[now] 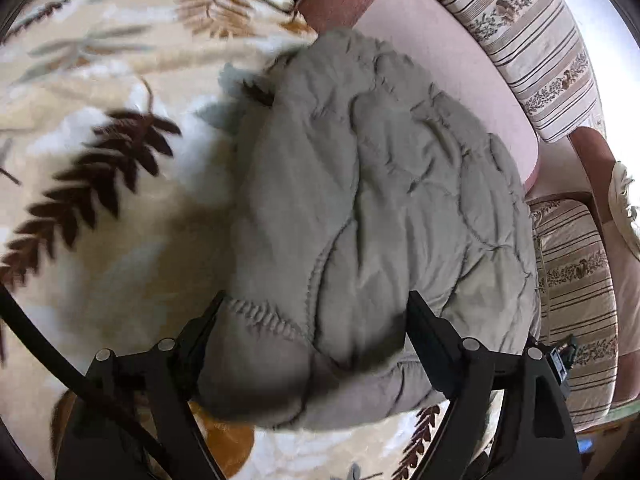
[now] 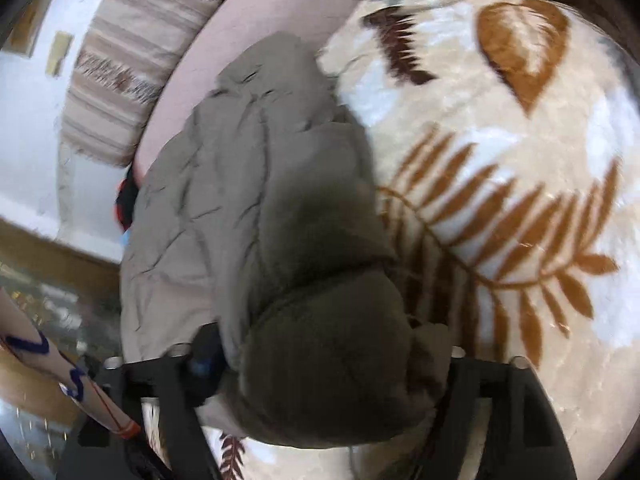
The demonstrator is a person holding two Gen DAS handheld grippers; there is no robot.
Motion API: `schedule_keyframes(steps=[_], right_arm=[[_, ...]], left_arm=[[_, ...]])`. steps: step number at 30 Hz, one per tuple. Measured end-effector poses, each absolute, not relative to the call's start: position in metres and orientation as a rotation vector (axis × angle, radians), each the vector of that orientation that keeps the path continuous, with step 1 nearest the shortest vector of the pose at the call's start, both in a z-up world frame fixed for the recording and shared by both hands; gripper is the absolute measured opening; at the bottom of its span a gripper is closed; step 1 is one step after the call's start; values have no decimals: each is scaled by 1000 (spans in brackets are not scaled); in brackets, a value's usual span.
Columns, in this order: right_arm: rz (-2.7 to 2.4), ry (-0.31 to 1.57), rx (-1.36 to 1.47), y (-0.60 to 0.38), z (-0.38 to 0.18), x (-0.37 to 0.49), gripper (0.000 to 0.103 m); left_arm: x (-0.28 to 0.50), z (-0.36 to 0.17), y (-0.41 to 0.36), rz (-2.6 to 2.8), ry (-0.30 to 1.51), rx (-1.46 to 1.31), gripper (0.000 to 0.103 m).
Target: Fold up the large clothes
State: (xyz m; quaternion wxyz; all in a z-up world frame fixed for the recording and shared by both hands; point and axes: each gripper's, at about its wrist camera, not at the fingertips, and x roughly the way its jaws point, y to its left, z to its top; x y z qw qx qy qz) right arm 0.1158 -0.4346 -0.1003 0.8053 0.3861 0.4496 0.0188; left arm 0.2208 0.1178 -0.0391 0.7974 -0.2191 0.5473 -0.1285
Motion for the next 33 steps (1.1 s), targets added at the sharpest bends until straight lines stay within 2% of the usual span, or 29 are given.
schedule_keyframes(steps=[5,8,11,14,15,16,17,18,19,21,25,27,29,30,33], right_arm=[[28,950,730,-442,-75,105,83],[22,957,715,-446,-76,108,87],[33,975,734,-441,-86,122,97],[53,1006,780,-433,-101,136,97],[56,1010,786,-431,-103,138,95],[56,1014,787,-429,-103,140,94],[61,1017,791,-428,-103,141,84],[70,1014,805,-429,-101,141,75],[76,1006,833,-432,-100,138,70],[103,994,861,-436,-96,132,57],[126,988,820,-434,-89,115,54],[137,992,816,-433,-92,106,54],[136,992,811,-434,-97,103,57],[118,993,802,-435,-98,101,67],[21,989,757,-434,-94,97,86]], left_arm=[[206,-7,125,-243,1092,-311,86],[215,-21,128,-259,1125,-330,86],[224,-45,123,-318,1160,-402,88],[226,-62,110,-333,1179,-452,90],[224,-61,105,-311,1167,-423,90],[223,-58,102,-311,1158,-402,84],[219,-54,100,-309,1153,-388,79],[214,-48,100,-308,1148,-372,70],[211,-43,101,-310,1141,-362,62],[201,-33,105,-320,1132,-362,56],[181,-25,103,-293,1127,-303,56],[175,-27,98,-262,1123,-270,60],[173,-30,99,-221,1127,-263,67],[171,-29,99,-207,1126,-259,68],[168,-21,94,-194,1117,-233,70]])
